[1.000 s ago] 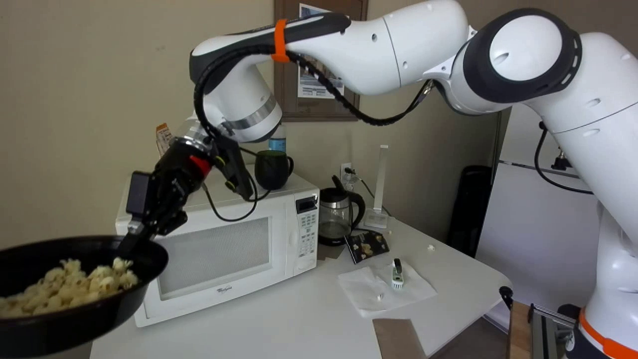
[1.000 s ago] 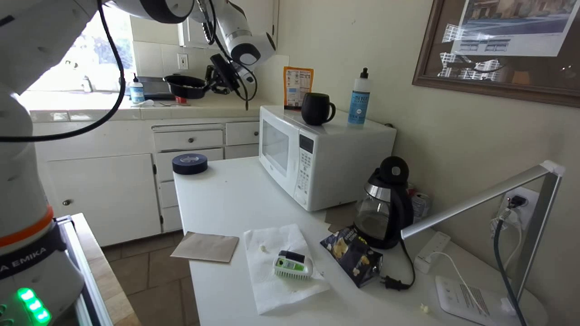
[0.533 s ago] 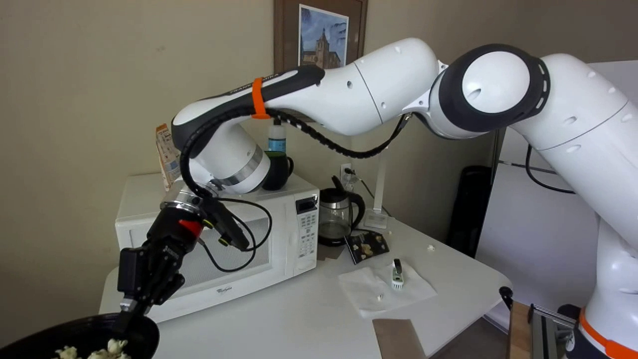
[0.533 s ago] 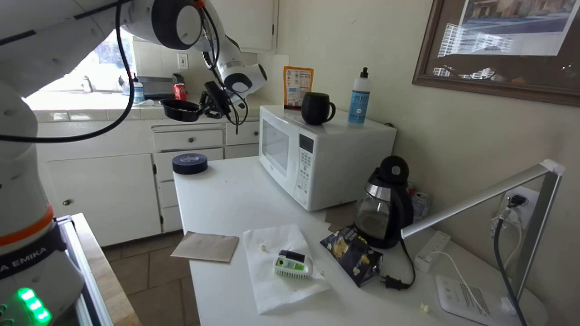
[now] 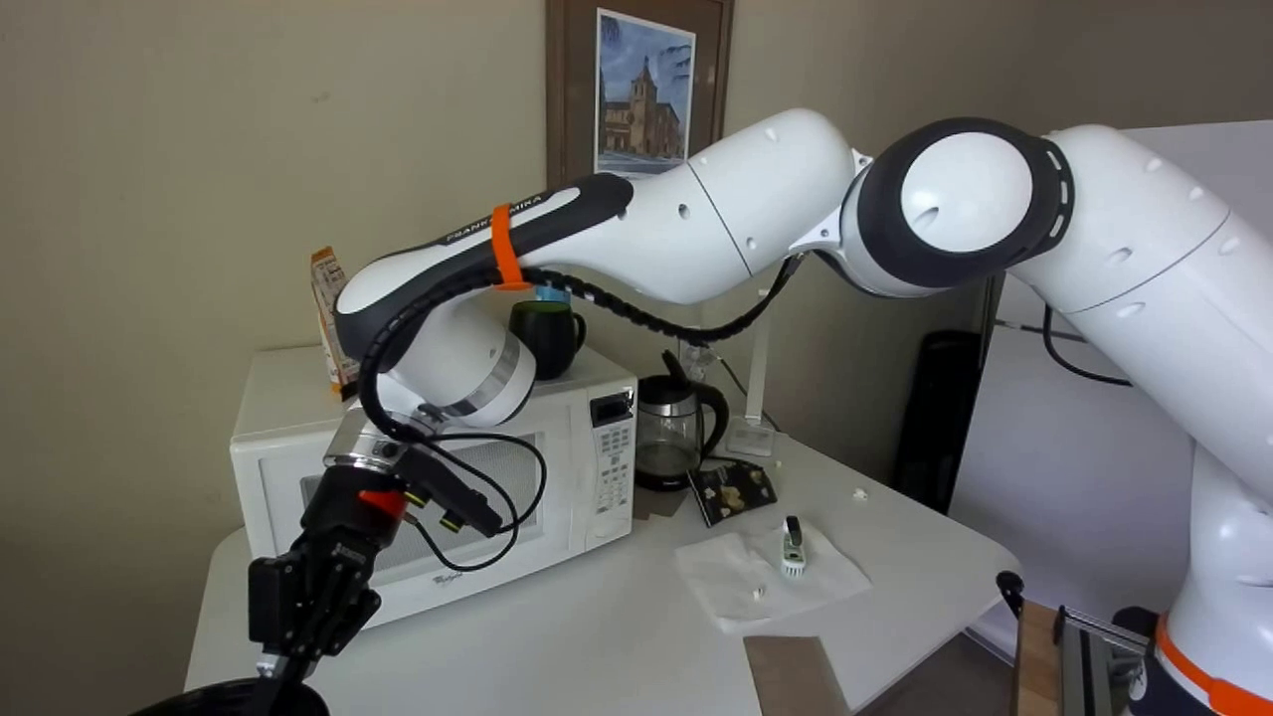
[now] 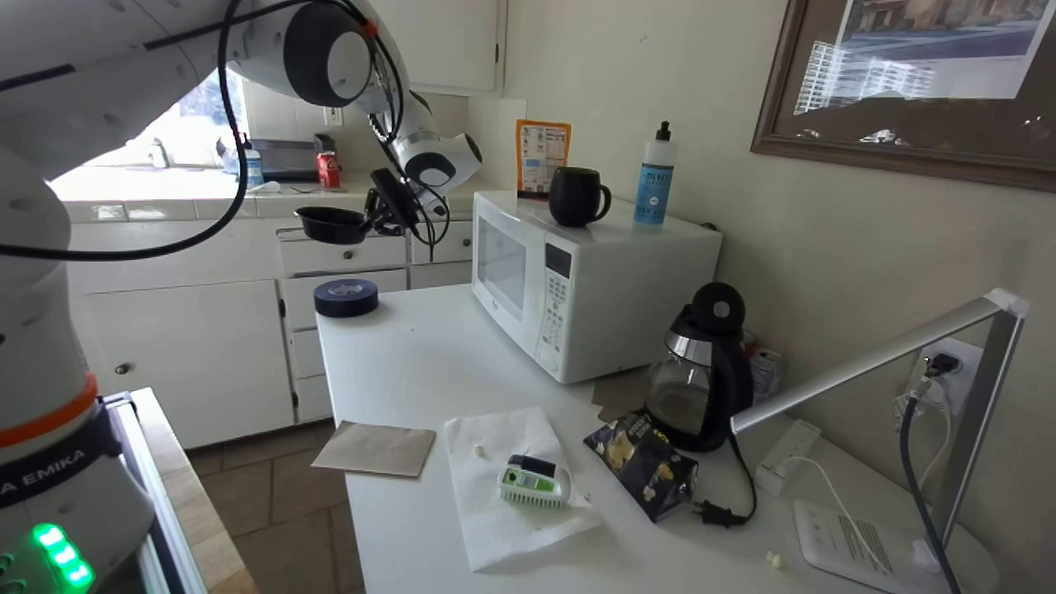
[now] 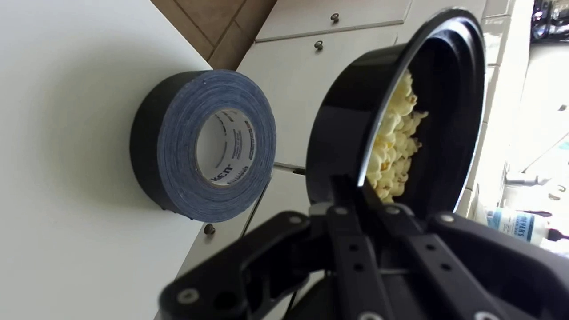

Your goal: Put the black bowl on top of the dark blue object.

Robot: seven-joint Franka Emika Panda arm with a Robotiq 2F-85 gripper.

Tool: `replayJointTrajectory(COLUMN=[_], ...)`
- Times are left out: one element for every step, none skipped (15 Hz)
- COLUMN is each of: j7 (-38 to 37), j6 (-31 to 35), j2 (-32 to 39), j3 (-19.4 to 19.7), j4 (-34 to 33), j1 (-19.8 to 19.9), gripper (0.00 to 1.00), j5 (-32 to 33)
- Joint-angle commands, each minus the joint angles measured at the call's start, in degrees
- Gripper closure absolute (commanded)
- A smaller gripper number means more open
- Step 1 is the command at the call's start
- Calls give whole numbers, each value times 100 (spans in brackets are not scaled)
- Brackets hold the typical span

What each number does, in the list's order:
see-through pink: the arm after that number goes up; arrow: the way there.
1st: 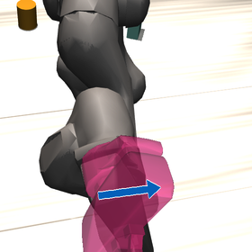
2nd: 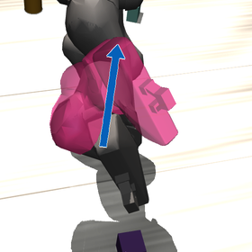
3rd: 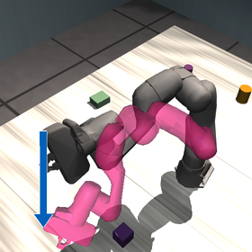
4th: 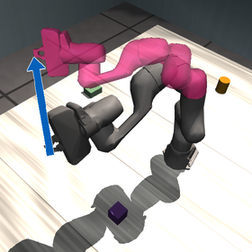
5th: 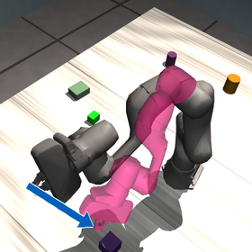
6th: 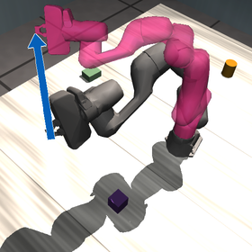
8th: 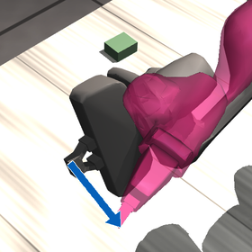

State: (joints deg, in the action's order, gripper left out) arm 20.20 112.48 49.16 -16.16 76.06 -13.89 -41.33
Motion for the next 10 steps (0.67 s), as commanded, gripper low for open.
replayJointTrajectory(j7=[-53, -53, -53, -53, -85, -72, 16, 22, 42, 77], j6=[21, 20, 20, 20, 5, 14, 25, 92, 105, 154], j2=[38, 39, 39, 39, 146, 238, 345, 400, 467, 548], j3=[-118, -118, -119, -120, -101, -95, -127, -119, -138, -153], j4=[-52, -65, -70, -71, -153, -200, -241, -223, -229, -244], j1=[75, 76, 76, 77, 25, -3, -9, -34, -42, -58], gripper=[93, 93, 93, 98, 98, 98, 98, 98, 98, 98], j5=[99, 99, 99, 99, 159, 211, 244, 301, 354, 423])
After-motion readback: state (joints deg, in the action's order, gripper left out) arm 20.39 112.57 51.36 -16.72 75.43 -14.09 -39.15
